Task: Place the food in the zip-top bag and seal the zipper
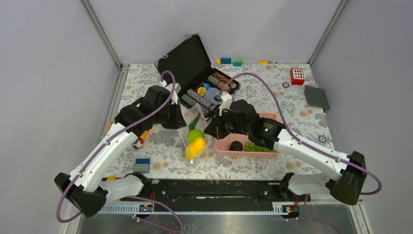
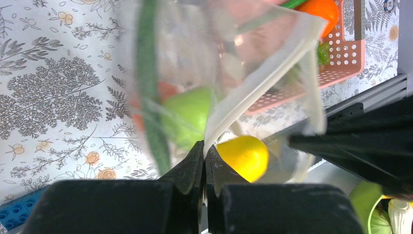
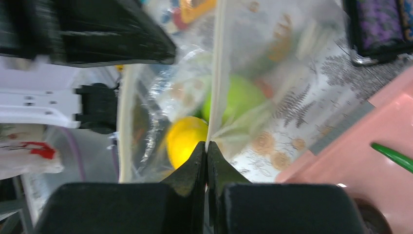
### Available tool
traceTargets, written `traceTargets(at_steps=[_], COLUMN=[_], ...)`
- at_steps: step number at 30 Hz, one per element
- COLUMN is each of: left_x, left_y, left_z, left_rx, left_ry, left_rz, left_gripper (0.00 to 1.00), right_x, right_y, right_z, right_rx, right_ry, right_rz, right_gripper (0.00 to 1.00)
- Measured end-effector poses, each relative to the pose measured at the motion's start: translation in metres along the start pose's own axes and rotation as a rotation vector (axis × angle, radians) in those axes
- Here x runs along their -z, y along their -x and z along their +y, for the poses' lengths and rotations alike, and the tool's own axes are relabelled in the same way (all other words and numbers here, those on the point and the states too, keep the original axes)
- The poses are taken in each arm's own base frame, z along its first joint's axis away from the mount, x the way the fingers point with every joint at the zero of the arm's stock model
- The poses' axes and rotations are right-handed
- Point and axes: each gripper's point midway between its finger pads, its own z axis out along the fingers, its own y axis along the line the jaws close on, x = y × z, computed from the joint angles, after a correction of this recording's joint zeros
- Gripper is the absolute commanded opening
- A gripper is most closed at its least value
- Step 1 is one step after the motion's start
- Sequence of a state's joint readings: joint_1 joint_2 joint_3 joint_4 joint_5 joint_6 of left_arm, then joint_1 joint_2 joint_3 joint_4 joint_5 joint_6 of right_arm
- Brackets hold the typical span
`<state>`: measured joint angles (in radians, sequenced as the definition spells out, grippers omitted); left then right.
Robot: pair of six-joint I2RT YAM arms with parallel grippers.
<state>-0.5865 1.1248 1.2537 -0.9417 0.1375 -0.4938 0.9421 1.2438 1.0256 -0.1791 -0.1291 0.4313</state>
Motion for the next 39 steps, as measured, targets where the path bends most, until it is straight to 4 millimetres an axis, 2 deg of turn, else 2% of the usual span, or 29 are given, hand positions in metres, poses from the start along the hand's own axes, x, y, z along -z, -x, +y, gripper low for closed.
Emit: traceTargets(at_steps=[5, 13, 17, 22, 25, 28, 32, 34, 35, 39], left_x=[0.006, 0.039, 0.050, 0.038, 0.027, 0.021, 0.020, 0.019, 0.018, 0.018], left_y=[0.003, 0.012, 0.014, 0.007, 0.003, -0.001, -0.001, 0.000, 0.000, 0.002], left_z=[0.005, 0.013, 0.017, 0.024, 0.028, 0.031, 0.033, 0.034, 0.035, 0.034], left_rx=[-0.001, -0.020, -0.020, -0.016, -0.013, -0.010, -0.006, -0.001, 0.001, 0.011], left_ry=[0.027, 0.050, 0.063, 0.092, 0.111, 0.120, 0.124, 0.126, 0.128, 0.110], left_rz=[-0.031, -0.161, -0.204, -0.165, -0.127, -0.109, -0.109, -0.113, -0.116, -0.119], left_gripper=[0.00, 0.00, 0.00, 0.00, 0.00, 0.00, 0.00, 0.00, 0.00, 0.00], right_x=[0.024, 0.042, 0.040, 0.027, 0.019, 0.015, 0.020, 0.028, 0.033, 0.058], right_y=[0.032, 0.059, 0.057, 0.042, 0.031, 0.027, 0.027, 0.022, 0.019, 0.011], right_z=[0.034, 0.051, 0.049, 0.038, 0.031, 0.025, 0.019, 0.014, 0.011, -0.008], right_rx=[-0.002, 0.010, 0.019, 0.015, 0.013, 0.028, 0.062, 0.081, 0.092, 0.100], right_ry=[0.097, 0.104, 0.091, 0.055, 0.037, 0.019, 0.005, -0.001, -0.003, -0.074], right_rz=[-0.034, -0.039, -0.024, 0.030, 0.065, 0.075, 0.053, 0.041, 0.032, -0.040], right_gripper=[0.00, 0.00, 0.00, 0.06, 0.23, 0.51, 0.76, 0.94, 0.99, 1.00])
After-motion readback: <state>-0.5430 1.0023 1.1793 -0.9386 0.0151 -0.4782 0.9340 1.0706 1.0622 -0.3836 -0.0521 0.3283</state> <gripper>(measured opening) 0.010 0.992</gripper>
